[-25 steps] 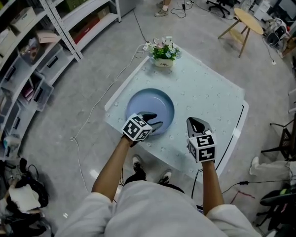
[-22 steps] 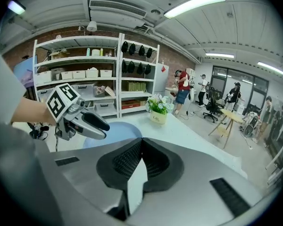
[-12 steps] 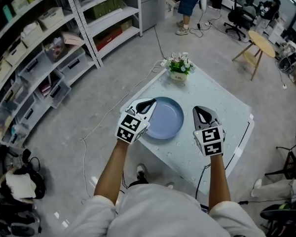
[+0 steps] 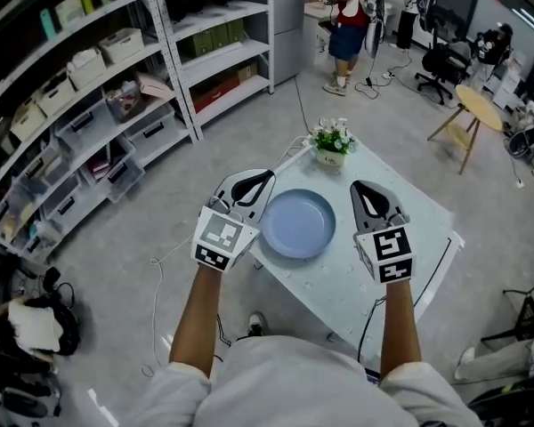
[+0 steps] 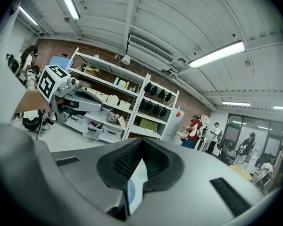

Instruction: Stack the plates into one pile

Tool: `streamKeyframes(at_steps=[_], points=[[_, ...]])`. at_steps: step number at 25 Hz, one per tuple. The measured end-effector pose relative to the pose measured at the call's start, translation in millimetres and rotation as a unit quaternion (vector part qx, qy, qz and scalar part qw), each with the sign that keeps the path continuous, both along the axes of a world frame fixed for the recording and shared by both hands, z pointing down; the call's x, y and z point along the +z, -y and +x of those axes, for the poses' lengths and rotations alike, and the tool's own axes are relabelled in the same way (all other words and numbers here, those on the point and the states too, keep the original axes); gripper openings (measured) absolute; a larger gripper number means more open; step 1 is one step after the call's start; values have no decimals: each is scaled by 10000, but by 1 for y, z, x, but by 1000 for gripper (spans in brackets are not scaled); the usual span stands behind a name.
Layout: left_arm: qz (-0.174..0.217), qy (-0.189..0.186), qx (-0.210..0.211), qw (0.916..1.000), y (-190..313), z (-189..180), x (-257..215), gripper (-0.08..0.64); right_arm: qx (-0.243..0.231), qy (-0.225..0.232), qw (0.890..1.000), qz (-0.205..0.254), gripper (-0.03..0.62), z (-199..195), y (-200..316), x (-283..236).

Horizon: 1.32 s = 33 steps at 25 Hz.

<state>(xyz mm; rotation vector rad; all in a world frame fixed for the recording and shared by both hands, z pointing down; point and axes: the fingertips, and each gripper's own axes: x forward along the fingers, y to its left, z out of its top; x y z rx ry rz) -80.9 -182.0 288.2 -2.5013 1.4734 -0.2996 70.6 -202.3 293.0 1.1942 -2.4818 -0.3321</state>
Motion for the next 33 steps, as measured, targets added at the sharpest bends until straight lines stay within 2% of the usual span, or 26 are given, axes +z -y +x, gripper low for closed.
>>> streamKeyframes(at_steps=[4,9,22,29,33], points=[[179,141,-85,9997,-16,-5,-18,20,-126,182,9995,209,12,-5,-12,-25],[214,117,-145,9996,-24,-9,-23,20,-250,281,9988,318,12,-9,-22,-36],[237,141,-122,9995,-28,-11,-20,20,-306,156,9991,229,12,-15,-25,-23],[114,89,-368,9992,-21,-25,-15,20,-323,112,9992,184,12,-22,-25,-21],[59,49,-369,9993,-22,-27,-10,20,-279,101,9995,137,12,-18,-24,-14]])
